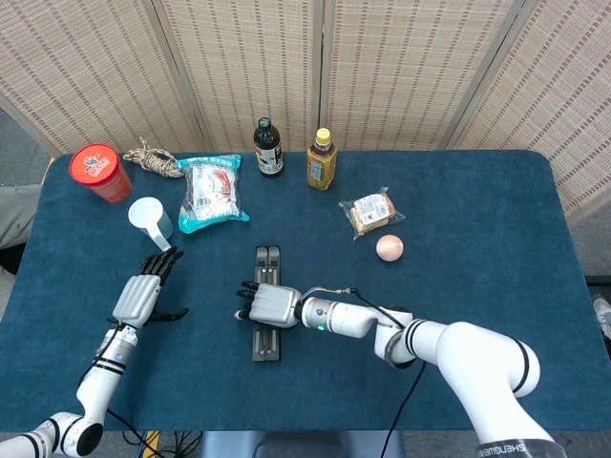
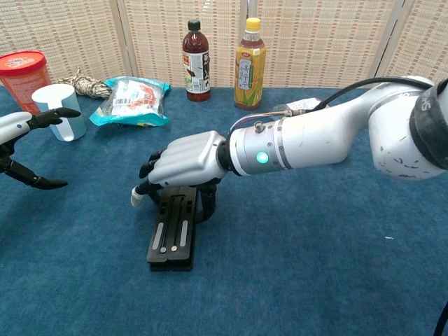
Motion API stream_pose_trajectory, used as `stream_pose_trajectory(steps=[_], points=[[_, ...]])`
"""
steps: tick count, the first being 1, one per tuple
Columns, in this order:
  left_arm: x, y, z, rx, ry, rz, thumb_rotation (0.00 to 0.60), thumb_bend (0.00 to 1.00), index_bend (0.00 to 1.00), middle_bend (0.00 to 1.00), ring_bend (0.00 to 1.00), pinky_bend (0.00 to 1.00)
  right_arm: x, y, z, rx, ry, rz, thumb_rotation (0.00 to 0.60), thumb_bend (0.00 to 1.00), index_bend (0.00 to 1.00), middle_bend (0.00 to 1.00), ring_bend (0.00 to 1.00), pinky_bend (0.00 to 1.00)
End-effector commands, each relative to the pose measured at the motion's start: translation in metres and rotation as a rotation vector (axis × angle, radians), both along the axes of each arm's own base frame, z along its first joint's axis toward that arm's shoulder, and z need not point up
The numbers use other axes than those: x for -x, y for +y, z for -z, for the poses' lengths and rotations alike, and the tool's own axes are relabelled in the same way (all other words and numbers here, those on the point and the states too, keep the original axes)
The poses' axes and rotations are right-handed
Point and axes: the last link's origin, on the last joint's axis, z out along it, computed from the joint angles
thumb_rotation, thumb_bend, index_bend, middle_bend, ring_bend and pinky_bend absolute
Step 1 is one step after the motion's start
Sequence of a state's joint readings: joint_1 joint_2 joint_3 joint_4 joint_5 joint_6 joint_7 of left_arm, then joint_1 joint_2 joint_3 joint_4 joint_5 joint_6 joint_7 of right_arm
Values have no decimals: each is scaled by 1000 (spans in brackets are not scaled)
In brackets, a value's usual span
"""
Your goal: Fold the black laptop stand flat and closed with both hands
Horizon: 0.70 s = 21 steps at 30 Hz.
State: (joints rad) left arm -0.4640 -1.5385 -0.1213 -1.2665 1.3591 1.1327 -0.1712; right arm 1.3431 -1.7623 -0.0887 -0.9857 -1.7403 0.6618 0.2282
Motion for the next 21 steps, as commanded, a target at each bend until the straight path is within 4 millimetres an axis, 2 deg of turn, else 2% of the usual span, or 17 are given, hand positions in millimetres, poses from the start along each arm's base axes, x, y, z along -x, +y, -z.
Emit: stream_pose_trajectory(steps=[1, 2, 4, 6, 9, 13, 21], points=[[0, 0, 0, -1, 2, 1, 600, 135, 19, 0, 0, 0, -1, 0, -2, 2, -4, 8, 600, 207, 41, 202, 0, 0], [-1, 1, -1, -1, 3, 2, 600, 135, 19, 0, 0, 0, -1, 1, -3, 4, -9, 9, 600, 202, 5, 139, 0, 0], [-1, 1, -1, -1, 4, 4, 600, 135, 19, 0, 0, 0, -1, 2, -6, 6, -30, 26, 600, 183, 0, 54, 0, 0], [-2, 1, -2, -2, 8, 7, 600, 135, 19, 0, 0, 0, -1, 2, -10, 13, -54, 45, 600, 150, 0, 10, 0, 0], [-3, 3, -3, -4, 14, 16, 600, 135, 19, 0, 0, 0, 1, 2, -21, 37, -100, 77, 600, 102, 0, 0, 0, 0], [-5, 5, -10, -15, 24, 28, 600, 135, 19, 0, 0, 0, 11, 0, -45, 92, -181, 160, 600, 95, 0, 0, 0, 0], [0, 10, -35, -65, 121, 45, 600, 135, 22, 0, 0, 0, 61, 6, -115, 343, -329, 395, 600, 96, 0, 0, 0, 0]])
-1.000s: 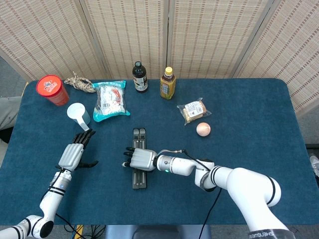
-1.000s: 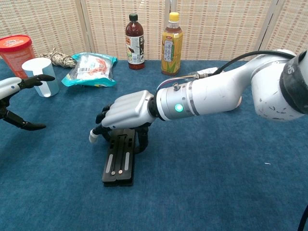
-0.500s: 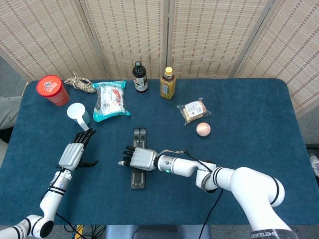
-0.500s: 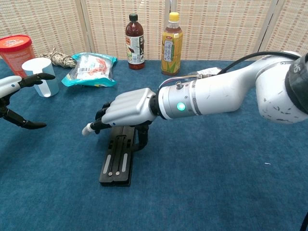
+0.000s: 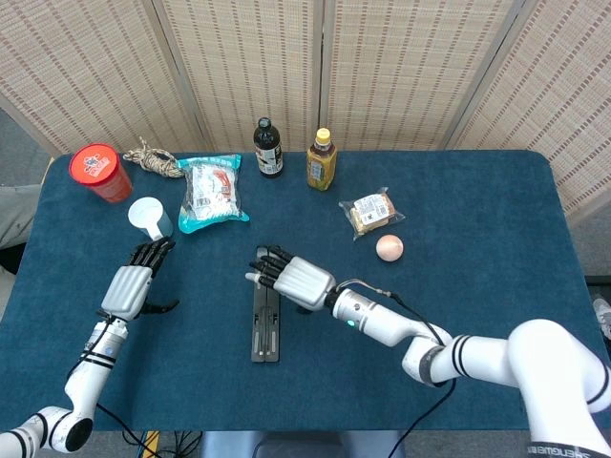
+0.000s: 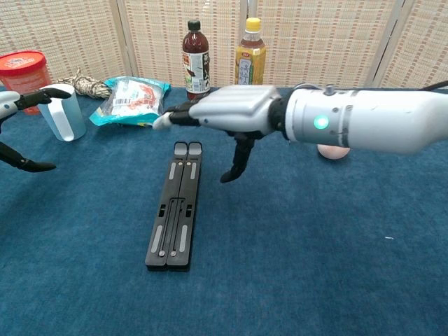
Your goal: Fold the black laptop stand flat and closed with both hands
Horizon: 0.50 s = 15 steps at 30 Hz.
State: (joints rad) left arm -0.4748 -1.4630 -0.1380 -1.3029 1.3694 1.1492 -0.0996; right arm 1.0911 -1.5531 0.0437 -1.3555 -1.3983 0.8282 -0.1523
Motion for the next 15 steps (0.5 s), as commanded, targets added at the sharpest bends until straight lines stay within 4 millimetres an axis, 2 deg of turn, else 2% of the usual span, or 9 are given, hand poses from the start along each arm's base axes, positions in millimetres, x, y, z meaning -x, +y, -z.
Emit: stream_pose_trajectory(steps=[1, 9, 15], points=[[3, -1, -11, -16, 40, -3, 600, 135, 22, 0, 0, 0, 36, 4, -51, 172, -76, 176, 600, 96, 0, 0, 0, 0], [12, -6, -35, -88, 101, -32, 600, 135, 23, 0, 0, 0, 91, 28, -107, 358, -81, 388, 600, 96, 0, 0, 0, 0], [22, -19, -49, -131, 122, -78, 600, 135, 23, 0, 0, 0, 125, 57, -140, 471, -82, 522, 600, 96, 0, 8, 0, 0]])
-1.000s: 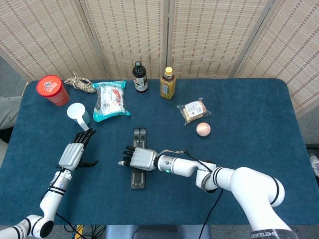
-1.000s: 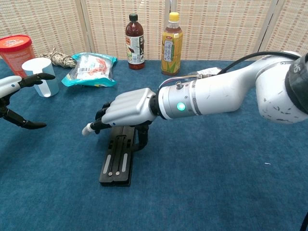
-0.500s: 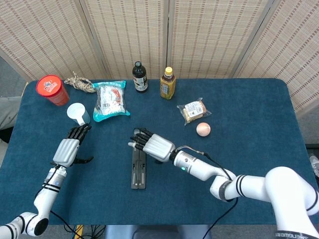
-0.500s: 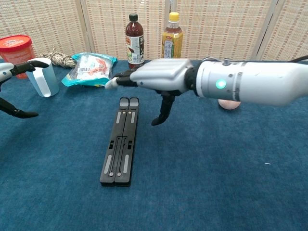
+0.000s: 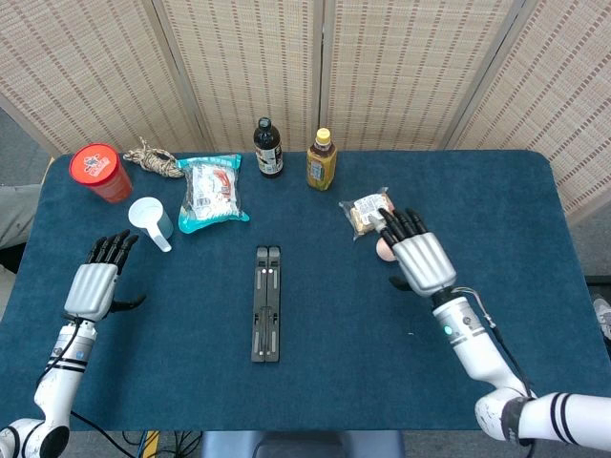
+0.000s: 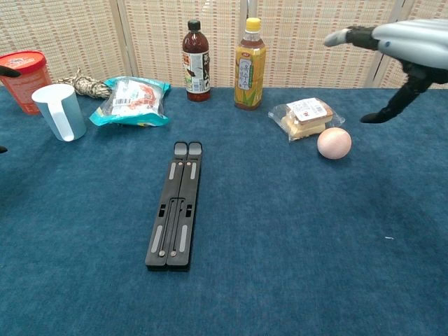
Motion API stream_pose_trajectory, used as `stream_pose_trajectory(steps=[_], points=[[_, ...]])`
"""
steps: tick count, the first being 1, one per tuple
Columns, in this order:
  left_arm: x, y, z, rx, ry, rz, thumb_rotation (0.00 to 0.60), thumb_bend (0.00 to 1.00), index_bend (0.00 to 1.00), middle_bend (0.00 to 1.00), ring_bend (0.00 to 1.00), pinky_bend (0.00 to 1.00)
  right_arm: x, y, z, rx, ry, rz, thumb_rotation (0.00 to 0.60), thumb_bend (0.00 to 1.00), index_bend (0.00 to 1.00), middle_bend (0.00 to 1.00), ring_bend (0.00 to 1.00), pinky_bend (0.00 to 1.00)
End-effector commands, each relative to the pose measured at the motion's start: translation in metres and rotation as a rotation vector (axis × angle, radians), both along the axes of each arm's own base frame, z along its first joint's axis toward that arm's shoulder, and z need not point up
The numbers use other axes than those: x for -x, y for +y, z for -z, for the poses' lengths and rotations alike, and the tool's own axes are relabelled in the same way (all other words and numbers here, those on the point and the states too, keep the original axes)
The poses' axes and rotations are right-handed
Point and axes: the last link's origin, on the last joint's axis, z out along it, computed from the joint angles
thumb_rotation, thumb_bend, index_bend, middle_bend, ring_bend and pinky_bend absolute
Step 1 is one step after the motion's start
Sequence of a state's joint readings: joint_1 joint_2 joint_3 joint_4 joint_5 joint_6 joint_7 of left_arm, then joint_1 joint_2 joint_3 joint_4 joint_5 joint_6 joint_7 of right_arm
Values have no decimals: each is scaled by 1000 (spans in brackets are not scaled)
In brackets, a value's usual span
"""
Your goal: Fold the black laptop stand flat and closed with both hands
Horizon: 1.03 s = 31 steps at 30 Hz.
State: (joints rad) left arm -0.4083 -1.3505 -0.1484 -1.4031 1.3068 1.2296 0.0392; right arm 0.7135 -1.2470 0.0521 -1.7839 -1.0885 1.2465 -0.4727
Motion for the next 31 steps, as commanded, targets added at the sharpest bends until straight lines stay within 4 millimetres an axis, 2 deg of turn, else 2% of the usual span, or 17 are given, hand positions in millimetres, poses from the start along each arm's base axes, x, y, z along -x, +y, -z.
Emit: stream_pose_trajectory(steps=[1, 7, 16, 25, 31], points=[[5, -7, -6, -17, 10, -19, 600, 135, 23, 0, 0, 0, 22, 21, -19, 63, 5, 89, 600, 96, 0, 10, 0, 0], [8, -30, -20, -76, 34, -21, 600, 135, 26, 0, 0, 0, 52, 64, -44, 165, -15, 219, 600, 96, 0, 15, 0, 0], [10, -71, -31, -110, 100, -43, 600, 135, 41, 0, 0, 0, 72, 115, -60, 258, 11, 323, 600, 96, 0, 17, 0, 0], [2, -107, -38, -111, 98, -64, 600, 135, 41, 0, 0, 0, 80, 146, -59, 271, -9, 380, 600, 96, 0, 17, 0, 0], [-3, -113, -37, -115, 96, -66, 600, 135, 41, 0, 0, 0, 82, 153, -62, 280, -12, 389, 600, 97, 0, 17, 0, 0]])
